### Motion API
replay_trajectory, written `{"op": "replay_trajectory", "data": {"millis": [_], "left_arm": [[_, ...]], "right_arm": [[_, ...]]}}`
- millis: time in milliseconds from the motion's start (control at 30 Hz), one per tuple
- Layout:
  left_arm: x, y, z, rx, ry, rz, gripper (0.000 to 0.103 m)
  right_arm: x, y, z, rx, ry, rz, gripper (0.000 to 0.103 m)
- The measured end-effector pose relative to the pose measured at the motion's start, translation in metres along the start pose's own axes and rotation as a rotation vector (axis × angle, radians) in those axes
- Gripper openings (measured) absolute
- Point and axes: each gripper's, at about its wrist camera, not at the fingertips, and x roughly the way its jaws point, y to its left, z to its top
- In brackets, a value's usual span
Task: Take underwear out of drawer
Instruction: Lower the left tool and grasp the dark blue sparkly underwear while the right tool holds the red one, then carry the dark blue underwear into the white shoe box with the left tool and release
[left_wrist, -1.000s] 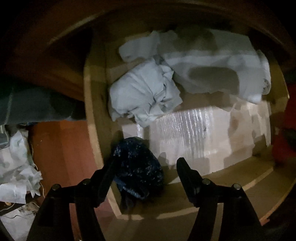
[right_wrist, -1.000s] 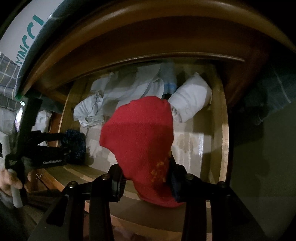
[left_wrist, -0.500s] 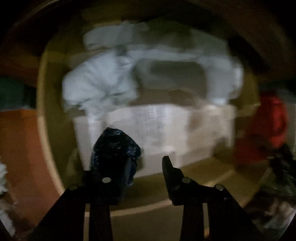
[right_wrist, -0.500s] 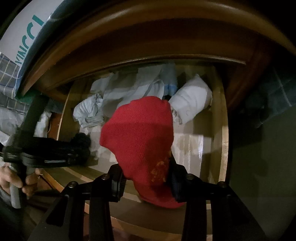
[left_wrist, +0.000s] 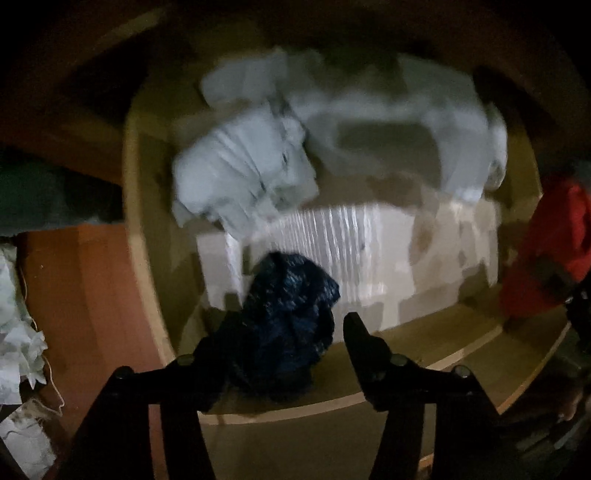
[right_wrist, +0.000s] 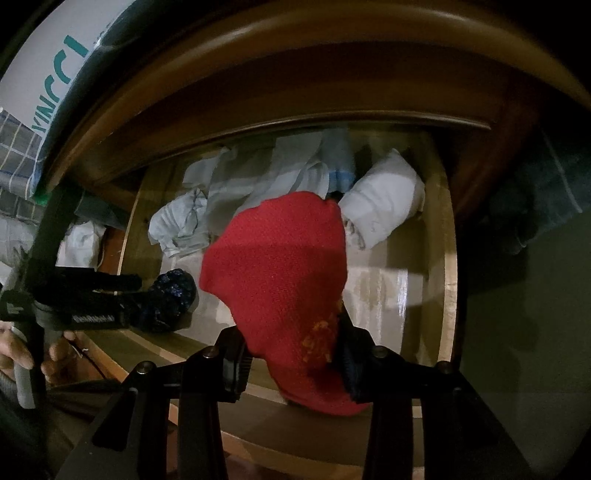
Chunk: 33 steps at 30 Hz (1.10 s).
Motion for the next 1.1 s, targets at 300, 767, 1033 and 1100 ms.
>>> {"op": "replay_trajectory", "data": {"millis": [300, 767, 1033, 1100], "left_arm": [[0.033, 0.0, 0.011, -0.034, 0.102, 0.059, 0.059], [0.021, 0.024, 0.009, -0.083, 0.018, 0.101, 0.018], [-0.024, 0.027, -0.009, -0.092, -0.123, 0.035, 0.018], [-0.037, 0.024, -0.02, -0.092, -0.156, 0.025, 0.018]], "right_arm": [[0.002, -0.001, 0.0, 0.004, 0.005, -0.027, 0.038], [0.006, -0.003, 0.0, 0.004, 0.013, -0.03, 0.037], [0.007, -0.002, -0.001, -0.006, 0.0, -0.061, 0.037], [0.006, -0.002, -0.001, -0.01, -0.009, -0.063, 0.036]]}}
